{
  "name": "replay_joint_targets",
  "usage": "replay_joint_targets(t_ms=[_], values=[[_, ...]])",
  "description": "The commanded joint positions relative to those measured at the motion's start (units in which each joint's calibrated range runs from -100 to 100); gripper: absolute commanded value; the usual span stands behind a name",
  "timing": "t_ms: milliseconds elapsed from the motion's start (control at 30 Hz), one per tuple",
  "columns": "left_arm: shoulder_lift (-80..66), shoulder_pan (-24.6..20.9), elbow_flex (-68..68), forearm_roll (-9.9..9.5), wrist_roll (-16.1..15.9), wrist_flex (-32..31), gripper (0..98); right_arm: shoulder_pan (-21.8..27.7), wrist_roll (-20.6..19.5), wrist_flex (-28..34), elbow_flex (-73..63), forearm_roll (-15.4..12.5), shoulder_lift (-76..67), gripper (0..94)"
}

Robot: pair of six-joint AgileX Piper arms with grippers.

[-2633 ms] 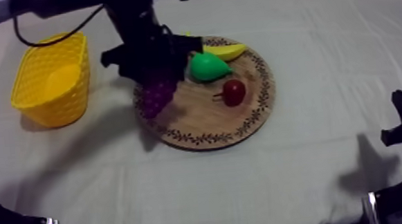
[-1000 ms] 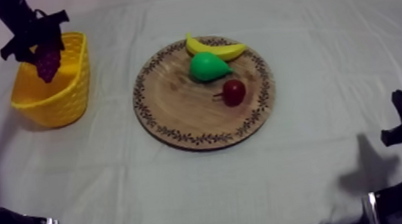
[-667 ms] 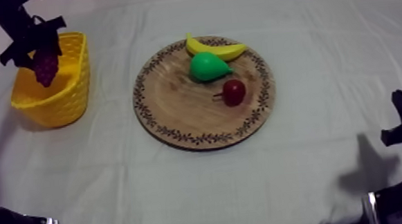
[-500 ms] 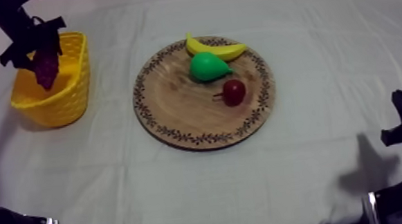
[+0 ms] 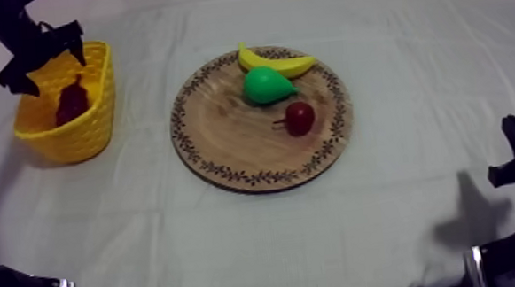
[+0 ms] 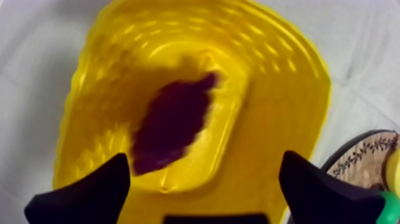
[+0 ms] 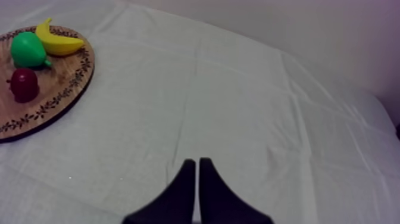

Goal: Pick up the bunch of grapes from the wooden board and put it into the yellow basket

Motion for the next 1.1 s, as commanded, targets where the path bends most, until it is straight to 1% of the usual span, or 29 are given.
replay_joint_targets(t_ms=[0,100,167,267,367,467,533,633,733,800,933,1067], values=[[-1.4,0.3,1.4,0.39,-0.2,-0.6,94.1,0.0,0.0,0.0,0.0,0.0,0.0,0.3],[-4.2,1.2,3.9,0.67,-0.3,-1.5,88.0,0.0,0.0,0.0,0.0,0.0,0.0,0.3],[-6.5,1.8,6.0,0.94,-0.3,-2.3,79.5,0.0,0.0,0.0,0.0,0.0,0.0,0.3],[-10.2,2.5,9.6,1.54,-0.6,-4.1,61.1,0.0,0.0,0.0,0.0,0.0,0.0,0.3],[-13.9,3.1,13.4,2.23,-1.5,-6.0,39.6,0.0,0.0,0.0,0.0,0.0,0.0,0.3],[-17.5,3.4,17.1,3.18,-3.2,-7.8,18.9,0.0,0.0,0.0,0.0,0.0,0.0,0.3],[-20.0,3.4,19.7,4.14,-4.9,-9.4,9.3,0.0,0.0,0.0,0.0,0.0,0.0,0.3],[-24.1,3.3,24.3,5.78,-7.7,-13.0,3.2,0.0,0.0,0.0,0.0,0.0,0.0,0.3],[-28.9,3.2,30.5,7.77,-11.1,-18.6,1.1,0.0,0.0,0.0,0.0,0.0,0.0,0.3],[-32.5,3.1,35.6,8.63,-12.9,-23.2,0.7,0.0,0.0,0.0,0.0,0.0,0.0,0.3],[-40.2,2.2,46.8,9.26,-14.6,-31.7,1.2,0.0,0.0,0.0,0.0,0.0,0.0,0.3],[-50.2,-0.2,56.8,9.62,-16.3,-35.7,2.4,0.0,0.0,0.0,0.0,0.0,0.0,0.3]])
